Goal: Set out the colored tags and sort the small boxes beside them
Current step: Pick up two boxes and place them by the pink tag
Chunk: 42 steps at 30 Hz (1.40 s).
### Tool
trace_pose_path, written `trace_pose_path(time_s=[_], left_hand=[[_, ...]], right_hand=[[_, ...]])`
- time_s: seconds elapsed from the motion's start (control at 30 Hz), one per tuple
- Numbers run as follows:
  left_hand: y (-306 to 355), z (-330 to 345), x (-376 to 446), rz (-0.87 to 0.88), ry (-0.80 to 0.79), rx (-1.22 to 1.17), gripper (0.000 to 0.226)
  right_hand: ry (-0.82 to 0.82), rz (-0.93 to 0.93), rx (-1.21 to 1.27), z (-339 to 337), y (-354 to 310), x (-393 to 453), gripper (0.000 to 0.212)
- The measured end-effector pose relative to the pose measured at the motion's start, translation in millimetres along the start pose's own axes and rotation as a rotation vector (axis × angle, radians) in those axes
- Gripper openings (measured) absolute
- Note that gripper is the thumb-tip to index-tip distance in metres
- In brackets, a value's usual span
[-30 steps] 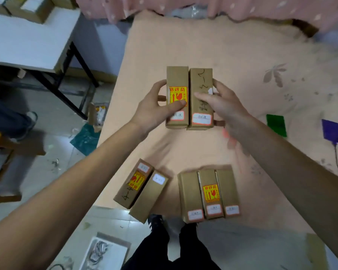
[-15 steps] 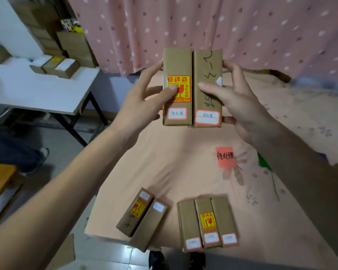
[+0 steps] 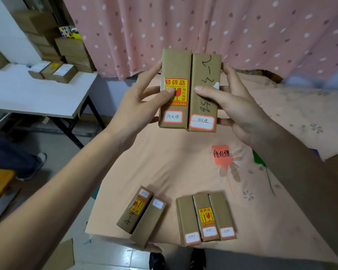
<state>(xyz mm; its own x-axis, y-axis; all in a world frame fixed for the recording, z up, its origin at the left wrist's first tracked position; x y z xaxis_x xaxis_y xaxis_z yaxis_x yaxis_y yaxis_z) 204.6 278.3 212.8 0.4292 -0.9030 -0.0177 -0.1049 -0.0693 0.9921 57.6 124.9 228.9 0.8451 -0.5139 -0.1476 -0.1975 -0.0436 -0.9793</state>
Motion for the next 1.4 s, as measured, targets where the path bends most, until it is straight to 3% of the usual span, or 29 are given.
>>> trace_pose_path(time_s=[0.4,0.8,1.1,1.27,1.4], left_hand=[[-4.9,33.1,-1.0,0.010,-0.106,0.007,0.062],[-32.0,121.1,17.8,-0.047,-0.274,-0.048,0.071],[-78.1,230.8,64.3,-0.290,-0.348,-0.112,0.072],[-159.0,301.0,87.7,-0.550,-0.343,-0.126,0.071],[-222.9,334.4,89.3,-0.747,-0.318,-0.168,0.074]], right_hand=[[0.074,0.023,0.003,-23.9,19.7,-34.1,0.072],[0.247,0.159,0.037,-85.8,69.6,-85.7,0.078],[0.237,0.368,0.089,-179.3,143.9,-97.4,0.058],[0.222,0.552,0.148,-218.6,248.7,-86.8,0.035],[0.132,0.736,0.195,-228.2,333.7,-78.5,0.036]])
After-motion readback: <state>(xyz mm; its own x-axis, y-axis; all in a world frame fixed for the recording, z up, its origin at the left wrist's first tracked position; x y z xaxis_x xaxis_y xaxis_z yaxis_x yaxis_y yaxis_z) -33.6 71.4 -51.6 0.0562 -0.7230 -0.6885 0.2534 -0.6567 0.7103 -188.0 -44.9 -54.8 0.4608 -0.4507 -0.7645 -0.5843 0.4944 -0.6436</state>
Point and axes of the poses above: each hand's wrist, its own x-axis towards the middle knuckle, its own z-axis out of the palm, y = z × x, the point moved 2 cm from there along x, towards the middle knuckle, and after that the axes turned 14 degrees about -y, right-handed, at the moved point
